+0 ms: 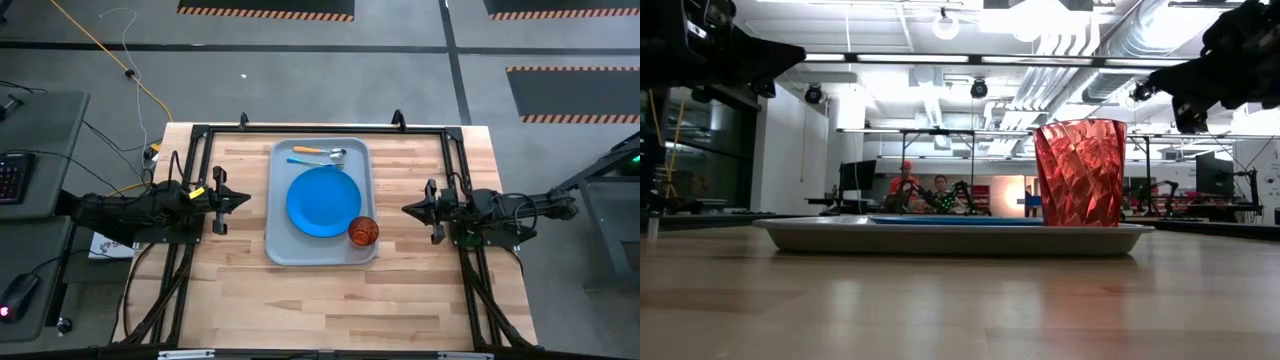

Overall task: Pick and place plate/cup/fork/spoon on tray
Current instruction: Return to Home Position

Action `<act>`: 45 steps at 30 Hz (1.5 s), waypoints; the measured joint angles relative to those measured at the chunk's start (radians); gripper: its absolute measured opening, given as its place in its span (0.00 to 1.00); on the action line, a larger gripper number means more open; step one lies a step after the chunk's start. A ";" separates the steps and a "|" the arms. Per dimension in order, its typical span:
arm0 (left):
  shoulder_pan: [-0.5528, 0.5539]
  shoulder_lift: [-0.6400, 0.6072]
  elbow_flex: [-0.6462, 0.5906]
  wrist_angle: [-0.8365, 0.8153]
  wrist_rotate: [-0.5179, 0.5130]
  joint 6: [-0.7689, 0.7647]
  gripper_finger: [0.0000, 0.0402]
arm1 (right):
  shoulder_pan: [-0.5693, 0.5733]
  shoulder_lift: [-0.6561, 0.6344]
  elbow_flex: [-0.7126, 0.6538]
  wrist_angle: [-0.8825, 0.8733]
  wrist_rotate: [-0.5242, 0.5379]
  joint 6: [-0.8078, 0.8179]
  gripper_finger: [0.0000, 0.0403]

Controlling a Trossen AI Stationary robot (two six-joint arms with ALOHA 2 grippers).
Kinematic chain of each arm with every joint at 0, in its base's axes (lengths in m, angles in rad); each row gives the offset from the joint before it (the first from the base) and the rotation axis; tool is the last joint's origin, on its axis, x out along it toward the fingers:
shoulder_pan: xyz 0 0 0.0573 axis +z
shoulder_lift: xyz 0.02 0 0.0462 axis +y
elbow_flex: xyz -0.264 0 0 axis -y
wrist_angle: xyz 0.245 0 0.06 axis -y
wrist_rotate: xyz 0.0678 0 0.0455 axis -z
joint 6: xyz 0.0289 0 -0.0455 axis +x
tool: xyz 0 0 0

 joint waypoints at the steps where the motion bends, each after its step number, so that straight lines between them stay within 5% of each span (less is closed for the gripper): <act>1: 0.000 0.000 0.000 0.000 0.000 0.000 0.00 | 0.000 0.002 0.000 0.000 0.000 -0.011 0.00; 13: 0.000 0.000 0.000 0.000 0.000 0.000 0.00 | -0.076 -0.003 0.000 -0.003 -0.009 -0.061 0.00; 30: 0.000 0.000 0.000 0.000 -0.001 0.001 0.00 | -0.085 0.089 0.000 -0.031 -0.168 -0.095 0.00; 45: 0.000 0.000 0.000 0.000 -0.001 0.000 0.00 | -0.088 0.040 0.000 -0.026 -0.140 -0.039 0.00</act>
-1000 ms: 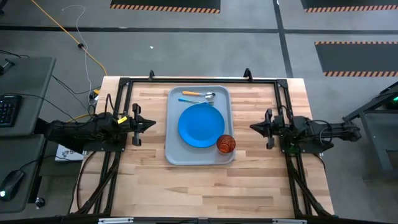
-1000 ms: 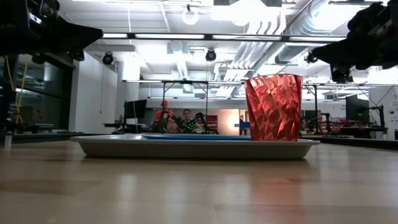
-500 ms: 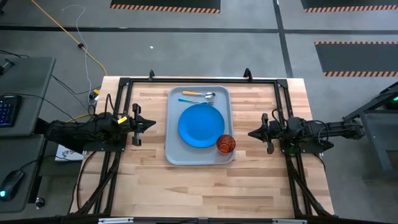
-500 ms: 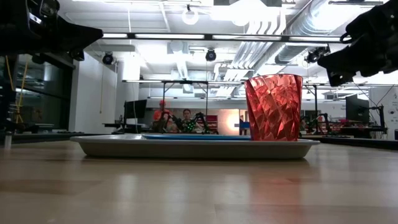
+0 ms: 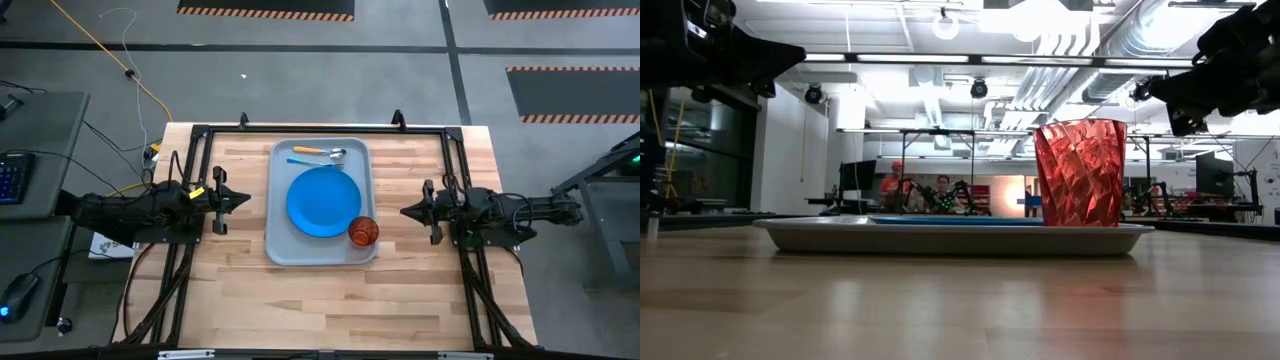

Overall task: Pick and place plate/cup/fork/spoon on tray
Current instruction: Return to Home Position

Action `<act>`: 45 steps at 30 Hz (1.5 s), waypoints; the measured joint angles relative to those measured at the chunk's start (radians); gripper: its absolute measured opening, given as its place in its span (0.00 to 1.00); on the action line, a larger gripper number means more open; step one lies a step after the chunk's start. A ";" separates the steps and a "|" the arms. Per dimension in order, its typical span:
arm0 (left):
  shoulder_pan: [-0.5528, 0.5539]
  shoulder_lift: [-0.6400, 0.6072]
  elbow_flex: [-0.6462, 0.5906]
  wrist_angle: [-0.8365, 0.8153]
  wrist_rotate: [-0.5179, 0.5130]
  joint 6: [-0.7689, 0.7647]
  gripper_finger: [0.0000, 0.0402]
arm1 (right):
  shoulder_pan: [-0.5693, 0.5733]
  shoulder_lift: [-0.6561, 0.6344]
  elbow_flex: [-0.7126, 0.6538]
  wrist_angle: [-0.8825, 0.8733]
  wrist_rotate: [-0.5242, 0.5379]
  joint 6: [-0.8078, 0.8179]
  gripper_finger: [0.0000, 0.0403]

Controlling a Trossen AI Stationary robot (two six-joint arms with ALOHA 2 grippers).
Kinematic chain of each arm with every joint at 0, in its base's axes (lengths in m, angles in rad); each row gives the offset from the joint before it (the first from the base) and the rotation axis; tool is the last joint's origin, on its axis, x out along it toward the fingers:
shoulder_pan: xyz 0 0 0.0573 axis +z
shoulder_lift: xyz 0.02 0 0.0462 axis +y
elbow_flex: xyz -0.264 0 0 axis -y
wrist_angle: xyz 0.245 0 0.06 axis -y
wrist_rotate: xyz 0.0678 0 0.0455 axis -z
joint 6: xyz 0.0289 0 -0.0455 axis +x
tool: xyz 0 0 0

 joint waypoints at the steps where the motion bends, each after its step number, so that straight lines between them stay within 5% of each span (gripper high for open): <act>1: 0.000 0.000 0.000 0.000 0.000 0.001 0.00 | 0.000 -0.009 0.000 0.002 0.010 -0.002 0.00; 45: 0.000 0.000 0.000 0.000 0.000 0.000 0.00 | 0.001 -0.037 0.000 0.007 0.043 -0.021 0.00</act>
